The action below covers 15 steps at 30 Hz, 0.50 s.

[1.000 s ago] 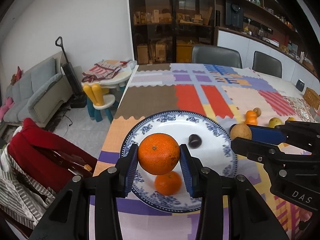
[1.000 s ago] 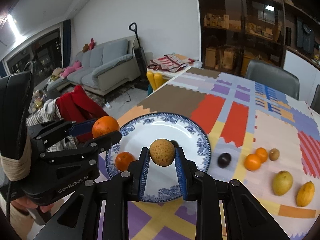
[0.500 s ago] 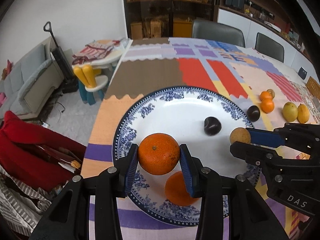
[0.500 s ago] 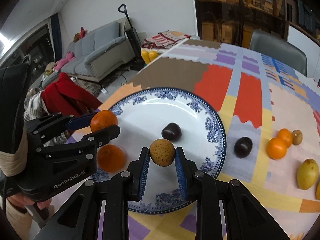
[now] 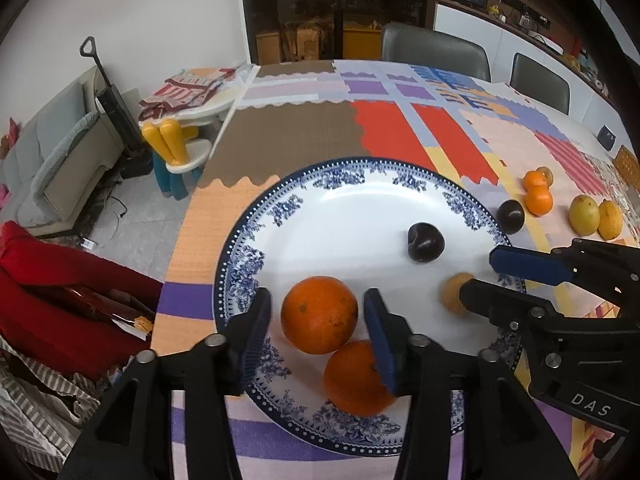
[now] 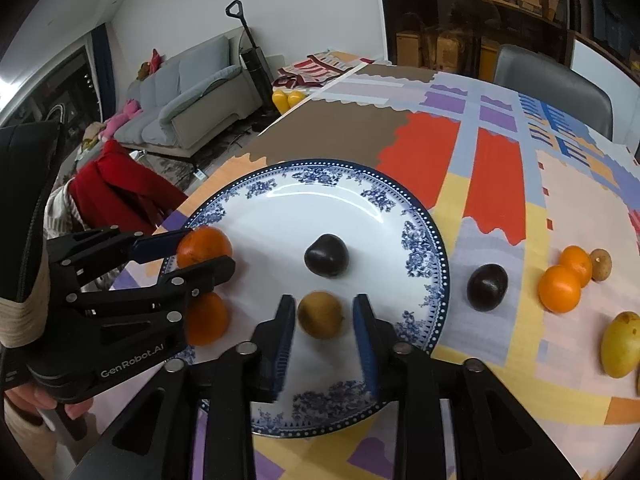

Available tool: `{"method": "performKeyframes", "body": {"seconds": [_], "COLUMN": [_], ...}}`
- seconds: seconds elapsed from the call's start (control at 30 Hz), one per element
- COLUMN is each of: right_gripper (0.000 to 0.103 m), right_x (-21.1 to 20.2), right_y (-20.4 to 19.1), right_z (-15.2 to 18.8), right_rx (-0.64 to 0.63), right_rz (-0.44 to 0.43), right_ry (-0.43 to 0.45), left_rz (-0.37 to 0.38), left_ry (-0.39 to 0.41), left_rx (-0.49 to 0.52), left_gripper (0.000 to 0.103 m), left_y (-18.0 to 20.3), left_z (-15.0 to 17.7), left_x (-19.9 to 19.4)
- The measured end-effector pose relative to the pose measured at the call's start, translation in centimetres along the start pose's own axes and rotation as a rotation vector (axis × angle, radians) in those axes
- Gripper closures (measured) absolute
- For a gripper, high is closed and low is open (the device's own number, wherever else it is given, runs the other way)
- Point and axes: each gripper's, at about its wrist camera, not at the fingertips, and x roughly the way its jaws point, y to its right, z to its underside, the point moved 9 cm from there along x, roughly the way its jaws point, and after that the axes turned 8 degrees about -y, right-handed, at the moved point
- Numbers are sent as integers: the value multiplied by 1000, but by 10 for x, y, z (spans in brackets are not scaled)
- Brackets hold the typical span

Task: Organize fruits
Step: 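Withdraw both tools from the plate toward the remaining fruits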

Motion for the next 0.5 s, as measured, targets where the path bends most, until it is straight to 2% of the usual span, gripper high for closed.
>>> {"method": "performKeyframes", "body": {"seconds": [0.07, 0.3, 0.4, 0.5], "right_gripper": [65, 65, 65, 55], "right_x": [-4, -32, -50, -70], "right_y": [1, 7, 10, 16], "right_z": [1, 3, 5, 9], "right_rx": [1, 10, 11, 26], "right_rz": [7, 15, 26, 36], "right_ry": [8, 60, 92, 126], "left_rz": [-7, -39, -47, -40], "left_ry": [19, 98, 134, 166], "left_rx": [-2, -11, -13, -19], "left_gripper": [52, 38, 35, 31], "left_y": [1, 11, 20, 31], "left_z": [-1, -4, -4, -6], "left_x": [-7, -48, -67, -84]}}
